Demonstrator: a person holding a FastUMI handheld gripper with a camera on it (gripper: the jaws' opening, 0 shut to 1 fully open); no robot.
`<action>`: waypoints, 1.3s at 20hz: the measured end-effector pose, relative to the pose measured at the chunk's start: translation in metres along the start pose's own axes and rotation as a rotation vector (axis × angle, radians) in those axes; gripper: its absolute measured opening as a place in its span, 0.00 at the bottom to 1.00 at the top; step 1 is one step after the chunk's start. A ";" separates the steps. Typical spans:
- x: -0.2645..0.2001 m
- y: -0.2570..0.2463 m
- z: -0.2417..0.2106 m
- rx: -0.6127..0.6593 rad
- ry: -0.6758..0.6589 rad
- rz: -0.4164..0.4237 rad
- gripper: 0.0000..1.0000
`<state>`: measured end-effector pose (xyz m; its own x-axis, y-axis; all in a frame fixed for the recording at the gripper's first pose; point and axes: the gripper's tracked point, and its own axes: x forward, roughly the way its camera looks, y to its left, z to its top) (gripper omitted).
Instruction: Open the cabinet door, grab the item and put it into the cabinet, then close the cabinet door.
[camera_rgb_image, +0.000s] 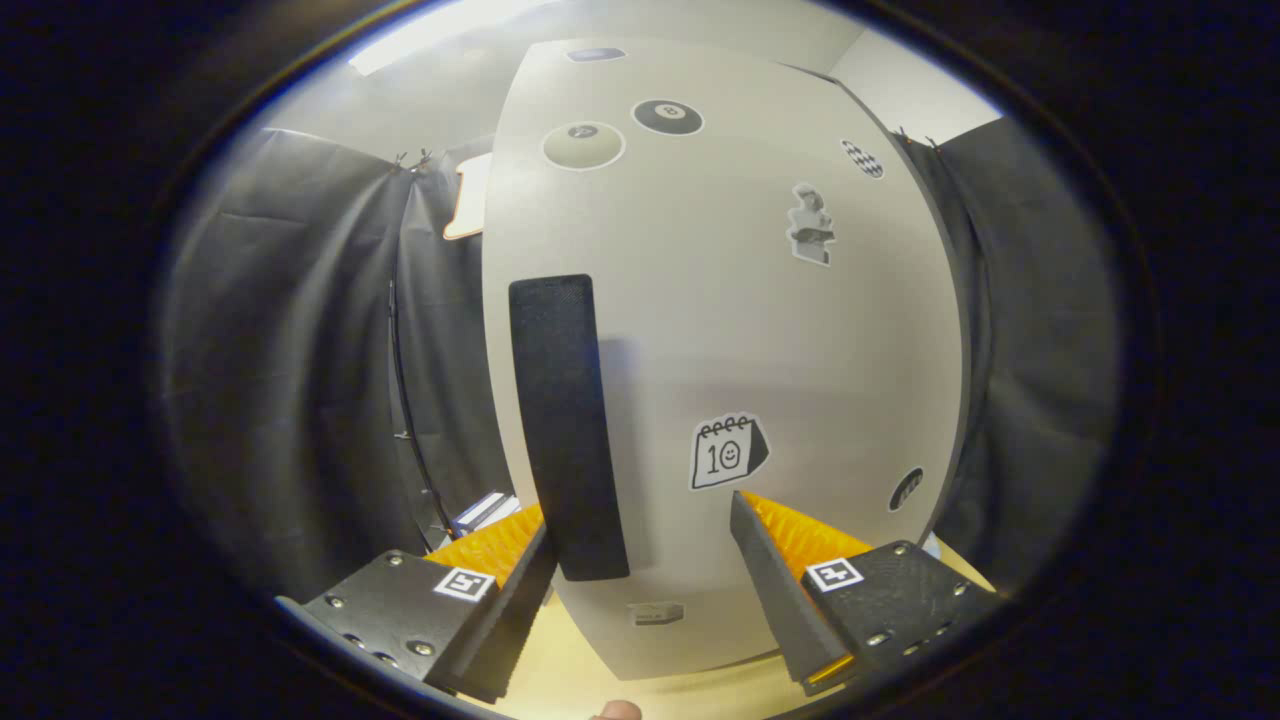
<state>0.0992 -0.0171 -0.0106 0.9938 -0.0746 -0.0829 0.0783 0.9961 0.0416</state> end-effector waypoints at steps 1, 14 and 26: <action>0.005 0.001 0.001 0.002 -0.002 0.000 0.98; 0.030 0.004 0.001 0.014 -0.018 -0.014 0.97; 0.029 0.002 0.014 -0.010 -0.065 -0.003 0.99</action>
<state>0.1289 -0.0179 0.0015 0.9966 -0.0800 -0.0185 0.0806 0.9962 0.0317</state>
